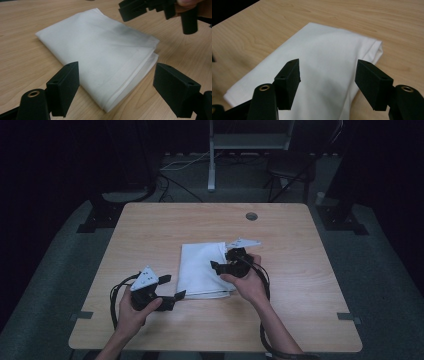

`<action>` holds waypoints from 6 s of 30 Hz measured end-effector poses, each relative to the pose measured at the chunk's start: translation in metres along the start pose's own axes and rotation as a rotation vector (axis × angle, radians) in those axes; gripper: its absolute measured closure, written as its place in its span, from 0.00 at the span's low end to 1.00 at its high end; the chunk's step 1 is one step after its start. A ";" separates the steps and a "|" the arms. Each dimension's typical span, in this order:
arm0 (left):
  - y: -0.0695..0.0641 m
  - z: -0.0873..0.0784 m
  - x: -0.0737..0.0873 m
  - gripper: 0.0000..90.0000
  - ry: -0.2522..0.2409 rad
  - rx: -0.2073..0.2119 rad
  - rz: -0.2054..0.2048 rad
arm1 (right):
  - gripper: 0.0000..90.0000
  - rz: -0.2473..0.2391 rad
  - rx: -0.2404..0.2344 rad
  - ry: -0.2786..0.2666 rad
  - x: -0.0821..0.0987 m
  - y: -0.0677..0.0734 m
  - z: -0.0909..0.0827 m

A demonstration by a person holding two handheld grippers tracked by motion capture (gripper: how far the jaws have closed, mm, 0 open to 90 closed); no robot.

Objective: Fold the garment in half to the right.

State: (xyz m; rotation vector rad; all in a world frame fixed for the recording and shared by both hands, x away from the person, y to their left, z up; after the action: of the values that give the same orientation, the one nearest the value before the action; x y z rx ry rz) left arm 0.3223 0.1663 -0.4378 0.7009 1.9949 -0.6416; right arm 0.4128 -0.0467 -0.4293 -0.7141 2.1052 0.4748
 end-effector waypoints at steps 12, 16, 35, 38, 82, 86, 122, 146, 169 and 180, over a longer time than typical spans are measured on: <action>0.007 -0.012 0.002 0.24 -0.011 -0.015 -0.009 | 0.38 0.027 0.006 0.024 -0.014 -0.014 0.030; 0.008 -0.012 0.003 0.24 -0.012 -0.018 -0.010 | 0.38 0.038 -0.001 0.042 -0.012 -0.017 0.038; 0.012 -0.015 0.007 0.24 -0.012 -0.028 -0.020 | 0.38 0.084 -0.003 0.140 0.005 -0.021 0.063; 0.012 -0.015 0.007 0.24 -0.011 -0.031 -0.022 | 0.38 0.078 0.002 0.142 0.005 -0.021 0.063; 0.024 -0.014 -0.002 0.24 -0.044 -0.060 -0.080 | 0.15 0.067 -0.023 0.069 0.000 -0.018 0.018; 0.025 -0.015 -0.003 0.24 -0.051 -0.065 -0.086 | 0.15 0.064 -0.023 0.067 0.003 -0.020 0.011; 0.035 -0.028 -0.008 0.24 -0.074 -0.099 -0.119 | 0.15 0.067 0.012 0.000 0.038 -0.037 -0.049; 0.039 -0.038 -0.004 0.24 -0.094 -0.111 -0.140 | 0.15 0.073 0.046 -0.033 0.056 -0.044 -0.078; 0.052 -0.058 0.009 0.24 -0.106 -0.156 -0.165 | 0.15 0.113 0.089 -0.042 0.089 -0.059 -0.106; 0.058 -0.066 0.015 0.24 -0.113 -0.172 -0.179 | 0.15 0.123 0.111 -0.051 0.098 -0.064 -0.119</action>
State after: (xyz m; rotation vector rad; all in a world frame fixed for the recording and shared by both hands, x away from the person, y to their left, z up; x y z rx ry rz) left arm 0.3179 0.2552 -0.4304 0.3781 1.9937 -0.5921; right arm 0.3353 -0.1937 -0.4465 -0.5059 2.1171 0.4344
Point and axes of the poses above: each handheld gripper's, and its own axes: z roughly forward along the jaws, x roughly out of its underside, y roughly to its left, the point moved 6 cm from there along z, roughly forward along the jaws, and after that the axes turned 5 degrees about -z, right-handed, at the moved point
